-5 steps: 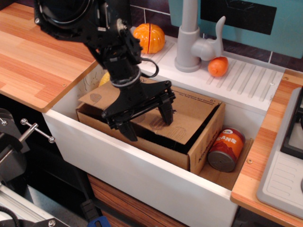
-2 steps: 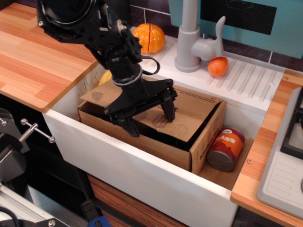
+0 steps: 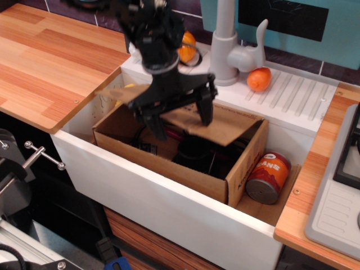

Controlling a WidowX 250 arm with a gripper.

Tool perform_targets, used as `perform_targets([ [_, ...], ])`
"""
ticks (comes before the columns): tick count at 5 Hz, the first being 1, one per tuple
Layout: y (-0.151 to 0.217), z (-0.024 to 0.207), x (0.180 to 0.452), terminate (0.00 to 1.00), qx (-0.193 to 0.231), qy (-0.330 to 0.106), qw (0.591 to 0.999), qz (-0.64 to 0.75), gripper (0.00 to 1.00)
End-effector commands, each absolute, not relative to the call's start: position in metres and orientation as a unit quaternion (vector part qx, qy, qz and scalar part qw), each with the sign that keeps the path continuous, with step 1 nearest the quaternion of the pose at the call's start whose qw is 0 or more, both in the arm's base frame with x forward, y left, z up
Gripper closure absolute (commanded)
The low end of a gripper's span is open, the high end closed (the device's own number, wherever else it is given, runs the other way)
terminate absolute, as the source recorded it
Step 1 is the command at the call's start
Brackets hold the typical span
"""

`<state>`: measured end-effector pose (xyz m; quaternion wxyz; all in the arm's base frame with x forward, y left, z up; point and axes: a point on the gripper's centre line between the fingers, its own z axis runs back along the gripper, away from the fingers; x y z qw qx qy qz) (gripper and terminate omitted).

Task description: Open brown1fbox flap

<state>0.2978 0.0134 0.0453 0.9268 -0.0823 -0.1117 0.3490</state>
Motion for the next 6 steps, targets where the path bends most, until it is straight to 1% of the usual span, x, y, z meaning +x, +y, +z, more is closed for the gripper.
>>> perform_targets([
  [1, 0.018, 0.099, 0.345, 0.0, -0.083, -0.211, 0.926, 0.301, 0.0],
  [2, 0.023, 0.108, 0.35, 0.0, -0.072, -0.226, 0.93, 0.281, 0.0],
  [3, 0.025, 0.116, 0.361, 0.0, -0.06, -0.231, 0.935, 0.263, 0.0],
  [4, 0.026, 0.114, 0.376, 0.0, -0.065, -0.232, 0.937, 0.253, 0.0],
  [5, 0.024, 0.116, 0.393, 0.0, -0.068, -0.243, 0.937, 0.24, 0.0],
  [6, 0.022, 0.116, 0.411, 0.0, -0.081, -0.249, 0.938, 0.228, 0.0],
])
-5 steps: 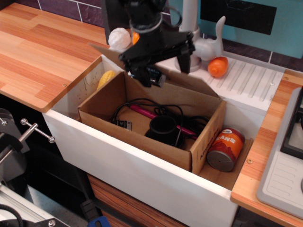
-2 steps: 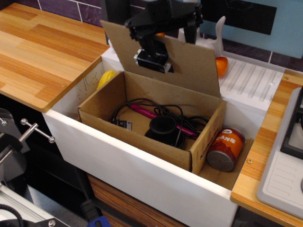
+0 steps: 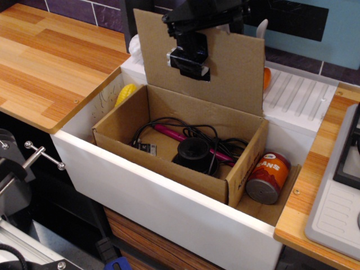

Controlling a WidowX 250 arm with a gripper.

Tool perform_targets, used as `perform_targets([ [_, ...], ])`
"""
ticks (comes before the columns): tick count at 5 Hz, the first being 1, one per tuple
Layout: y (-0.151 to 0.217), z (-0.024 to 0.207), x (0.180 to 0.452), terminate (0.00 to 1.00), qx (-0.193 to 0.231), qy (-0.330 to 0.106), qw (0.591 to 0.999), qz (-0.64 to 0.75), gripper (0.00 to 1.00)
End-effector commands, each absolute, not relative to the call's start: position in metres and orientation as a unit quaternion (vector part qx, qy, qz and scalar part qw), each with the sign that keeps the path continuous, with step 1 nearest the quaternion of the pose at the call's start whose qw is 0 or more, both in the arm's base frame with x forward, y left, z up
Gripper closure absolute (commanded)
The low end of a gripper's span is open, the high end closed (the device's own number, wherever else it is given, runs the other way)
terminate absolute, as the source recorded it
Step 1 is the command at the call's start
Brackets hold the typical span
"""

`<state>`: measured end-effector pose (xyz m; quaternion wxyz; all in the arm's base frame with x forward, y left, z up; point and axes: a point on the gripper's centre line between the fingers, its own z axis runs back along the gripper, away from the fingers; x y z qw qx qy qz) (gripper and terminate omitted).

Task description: Open brown1fbox flap

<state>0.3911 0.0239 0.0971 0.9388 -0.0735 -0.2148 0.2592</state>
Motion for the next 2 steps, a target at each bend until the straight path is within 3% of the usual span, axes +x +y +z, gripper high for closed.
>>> perform_targets([
  [1, 0.0179, 0.1158, 0.4237, 0.0, -0.085, -0.247, 0.939, 0.223, 0.0],
  [2, 0.0122, 0.1192, 0.4258, 1.0, -0.07, -0.247, 0.934, 0.249, 0.0],
])
